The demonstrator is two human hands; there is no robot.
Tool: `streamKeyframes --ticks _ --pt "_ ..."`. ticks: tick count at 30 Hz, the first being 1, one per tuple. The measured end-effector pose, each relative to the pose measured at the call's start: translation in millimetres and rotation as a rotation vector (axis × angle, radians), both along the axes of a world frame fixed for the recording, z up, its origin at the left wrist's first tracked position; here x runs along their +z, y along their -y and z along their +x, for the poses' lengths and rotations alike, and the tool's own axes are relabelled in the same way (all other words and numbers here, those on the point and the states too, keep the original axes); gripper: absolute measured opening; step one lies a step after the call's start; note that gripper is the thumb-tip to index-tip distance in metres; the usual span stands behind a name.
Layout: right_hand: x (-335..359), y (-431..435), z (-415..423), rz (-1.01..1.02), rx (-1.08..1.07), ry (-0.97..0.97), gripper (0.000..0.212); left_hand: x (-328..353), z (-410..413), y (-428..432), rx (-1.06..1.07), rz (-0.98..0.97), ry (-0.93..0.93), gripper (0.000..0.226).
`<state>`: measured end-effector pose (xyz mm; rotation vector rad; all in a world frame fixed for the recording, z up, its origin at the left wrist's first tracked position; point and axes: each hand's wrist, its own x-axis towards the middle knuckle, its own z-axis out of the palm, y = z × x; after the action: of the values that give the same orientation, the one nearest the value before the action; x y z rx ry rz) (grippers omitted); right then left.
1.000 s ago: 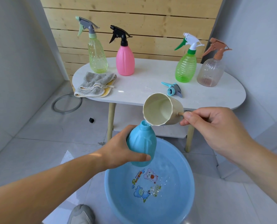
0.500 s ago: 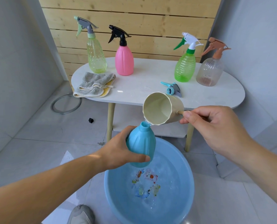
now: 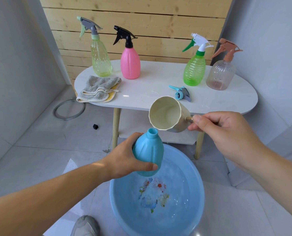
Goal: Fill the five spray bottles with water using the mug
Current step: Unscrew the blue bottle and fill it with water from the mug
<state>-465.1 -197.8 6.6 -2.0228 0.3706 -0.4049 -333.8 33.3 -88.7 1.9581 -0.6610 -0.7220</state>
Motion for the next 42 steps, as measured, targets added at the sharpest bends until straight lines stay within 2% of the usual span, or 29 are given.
streamKeyframes --ticks 3,6,10,16,23,27,42 --pt "-10.0 4.7 7.0 0.274 -0.029 -0.026 0.032 -0.2 -0.1 -0.9 0.004 -0.002 -0.001 0.077" --pt "-22.2 10.7 10.9 0.349 -0.056 -0.074 0.036 -1.3 0.4 -1.1 0.005 -0.002 0.003 0.077" --pt "-35.3 23.1 12.3 0.312 -0.092 -0.095 0.034 -1.9 0.8 -1.2 0.007 -0.003 -0.002 0.077" --pt "-27.6 26.2 10.0 0.275 -0.071 0.008 0.031 -2.5 1.3 2.2 -0.001 0.009 -0.003 0.077" --pt "-12.5 8.7 6.5 0.005 -0.006 0.043 0.026 -3.6 -0.6 3.3 -0.005 0.025 0.003 0.079" --pt "-5.7 -0.7 3.2 -0.071 0.027 0.059 0.023 -3.0 -1.0 2.8 0.001 0.017 0.005 0.077" --pt "-9.9 -2.7 2.1 -0.138 0.028 0.115 0.014 -4.0 0.6 2.4 0.001 0.003 -0.003 0.077"
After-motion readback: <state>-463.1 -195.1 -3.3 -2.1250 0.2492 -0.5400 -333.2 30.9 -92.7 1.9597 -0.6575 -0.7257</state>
